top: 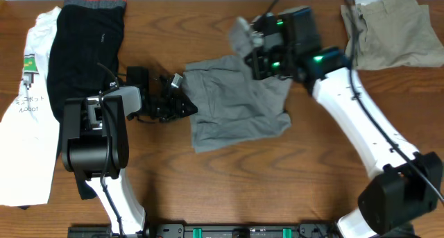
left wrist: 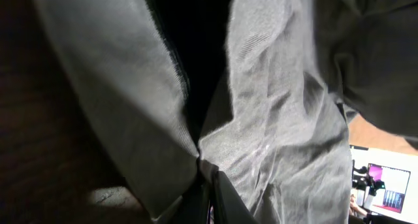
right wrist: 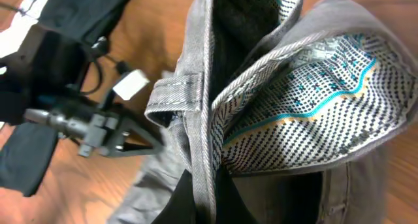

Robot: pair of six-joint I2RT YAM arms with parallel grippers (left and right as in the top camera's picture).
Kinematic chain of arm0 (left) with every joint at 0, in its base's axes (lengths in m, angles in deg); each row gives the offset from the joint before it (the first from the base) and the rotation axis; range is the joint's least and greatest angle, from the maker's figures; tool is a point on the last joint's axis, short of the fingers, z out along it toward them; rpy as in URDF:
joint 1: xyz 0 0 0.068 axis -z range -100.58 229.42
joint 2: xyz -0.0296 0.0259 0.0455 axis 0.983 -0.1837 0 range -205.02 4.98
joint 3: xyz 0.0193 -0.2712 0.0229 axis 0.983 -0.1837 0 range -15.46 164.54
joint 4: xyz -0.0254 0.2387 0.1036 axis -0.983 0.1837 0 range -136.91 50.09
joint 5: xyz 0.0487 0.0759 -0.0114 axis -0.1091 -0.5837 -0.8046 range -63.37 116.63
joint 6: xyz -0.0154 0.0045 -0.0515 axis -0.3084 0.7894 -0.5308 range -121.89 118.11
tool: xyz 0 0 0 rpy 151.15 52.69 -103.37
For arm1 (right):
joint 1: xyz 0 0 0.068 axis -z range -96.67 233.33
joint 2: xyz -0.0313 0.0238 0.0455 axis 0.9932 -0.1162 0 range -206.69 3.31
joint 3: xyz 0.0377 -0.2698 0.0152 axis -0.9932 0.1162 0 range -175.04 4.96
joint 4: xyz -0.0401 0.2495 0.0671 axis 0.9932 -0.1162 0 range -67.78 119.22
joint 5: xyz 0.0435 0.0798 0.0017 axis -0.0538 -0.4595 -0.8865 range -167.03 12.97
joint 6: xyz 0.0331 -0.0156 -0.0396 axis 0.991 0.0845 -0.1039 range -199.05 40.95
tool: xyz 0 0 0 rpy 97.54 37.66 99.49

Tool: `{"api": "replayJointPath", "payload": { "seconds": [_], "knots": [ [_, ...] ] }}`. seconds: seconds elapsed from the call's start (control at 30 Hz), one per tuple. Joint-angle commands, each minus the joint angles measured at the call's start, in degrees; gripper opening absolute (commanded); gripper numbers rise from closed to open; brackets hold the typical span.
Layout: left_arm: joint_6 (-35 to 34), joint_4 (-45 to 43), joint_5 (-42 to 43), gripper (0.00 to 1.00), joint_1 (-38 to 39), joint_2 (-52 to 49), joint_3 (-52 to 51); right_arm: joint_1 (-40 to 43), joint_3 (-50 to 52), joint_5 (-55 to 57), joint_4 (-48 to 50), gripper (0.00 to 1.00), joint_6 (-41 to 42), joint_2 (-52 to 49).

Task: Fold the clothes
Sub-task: 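Fold the right end leftward over the shorts with the right gripper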

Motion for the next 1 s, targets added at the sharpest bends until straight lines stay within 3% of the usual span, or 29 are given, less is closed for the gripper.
{"api": "replayJointPath", "payload": {
  "seconds": [0.0,0.4,0.43,0.47,0.53,0.6,0.67,0.73,0.87,0.97],
  "knots": [
    [-0.1,0.6,-8.1,0.06,-0.2,-3.3,-0.6,-3.1,-1.2,0.6,1.3,0.01,3.5,-3.3],
    [-0.1,0.6,-8.2,0.06,-0.2,-3.3,-0.6,-11.6,-1.2,-2.6,5.7,0.02,3.2,-13.9],
    [-0.1,0.6,-8.2,0.06,-0.2,-3.3,-0.6,-12.0,-1.3,-2.6,5.9,0.08,2.8,-14.1],
    [-0.1,0.6,-8.3,0.06,-0.2,-3.3,-0.6,-12.5,-1.2,-2.6,6.2,0.21,2.2,-14.1],
    [-0.1,0.8,-8.8,0.06,-0.2,-3.3,-0.6,-12.8,-1.3,-2.4,6.8,0.6,1.5,-14.1],
    [-0.5,0.9,-9.6,0.06,-0.3,-3.3,-0.6,-12.7,-1.3,-2.5,7.2,0.7,1.4,-13.9],
    [-0.5,1.5,-9.7,0.08,-1.0,-3.2,-0.6,-12.0,-1.4,-2.8,7.3,0.73,1.4,-13.4],
    [-0.5,2.3,-9.7,0.27,-2.3,-3.0,-0.5,-10.9,-1.5,-3.3,7.2,0.75,1.4,-12.3],
    [-1.9,4.8,-9.7,0.54,-6.2,-2.1,0.5,-8.2,-1.5,-3.5,6.2,0.77,1.4,-8.5],
    [-1.8,7.4,-9.7,0.67,-10.0,-1.0,1.5,-5.3,-1.5,-3.5,4.6,0.8,1.4,-5.1]
  ]
}}
